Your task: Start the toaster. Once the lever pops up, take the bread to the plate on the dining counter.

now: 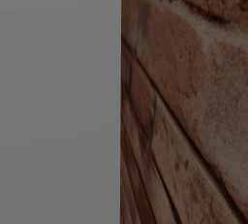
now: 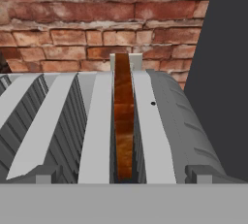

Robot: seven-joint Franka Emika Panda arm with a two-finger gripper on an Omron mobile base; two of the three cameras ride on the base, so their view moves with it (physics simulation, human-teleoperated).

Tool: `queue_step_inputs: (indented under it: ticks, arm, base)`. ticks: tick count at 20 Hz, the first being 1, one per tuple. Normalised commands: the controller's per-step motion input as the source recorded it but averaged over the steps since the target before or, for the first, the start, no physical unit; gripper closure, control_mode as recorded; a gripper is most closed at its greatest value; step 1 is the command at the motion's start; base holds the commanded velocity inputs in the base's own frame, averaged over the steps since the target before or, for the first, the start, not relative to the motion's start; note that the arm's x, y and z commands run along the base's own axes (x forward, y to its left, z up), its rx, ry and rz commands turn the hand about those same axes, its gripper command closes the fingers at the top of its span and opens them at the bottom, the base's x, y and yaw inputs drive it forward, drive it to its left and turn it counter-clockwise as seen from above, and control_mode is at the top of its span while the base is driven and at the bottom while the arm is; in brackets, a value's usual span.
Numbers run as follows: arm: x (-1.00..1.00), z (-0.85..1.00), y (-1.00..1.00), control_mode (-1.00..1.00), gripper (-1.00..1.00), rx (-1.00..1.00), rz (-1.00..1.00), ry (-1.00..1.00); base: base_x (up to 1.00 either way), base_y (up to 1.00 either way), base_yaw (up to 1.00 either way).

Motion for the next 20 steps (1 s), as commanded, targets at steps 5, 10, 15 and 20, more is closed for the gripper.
queue_step_inputs:
  ticks: [5, 10, 15, 20]
  arm:
    - [0.08, 0.0, 0.0, -1.0, -1.0, 0.0, 0.0, 0.0]
    - [0.15, 0.0, 0.0, -1.0, -1.0, 0.0, 0.0, 0.0]
    - [0.21, 0.0, 0.0, -1.0, -1.0, 0.0, 0.0, 0.0]
    - [0.11, 0.0, 0.0, -1.0, -1.0, 0.0, 0.0, 0.0]
  base:
    - [0.0, 0.0, 0.0]
    - [0.0, 0.0, 0.0]
    - [0.0, 0.0, 0.0]
    - [0.0, 0.0, 0.0]
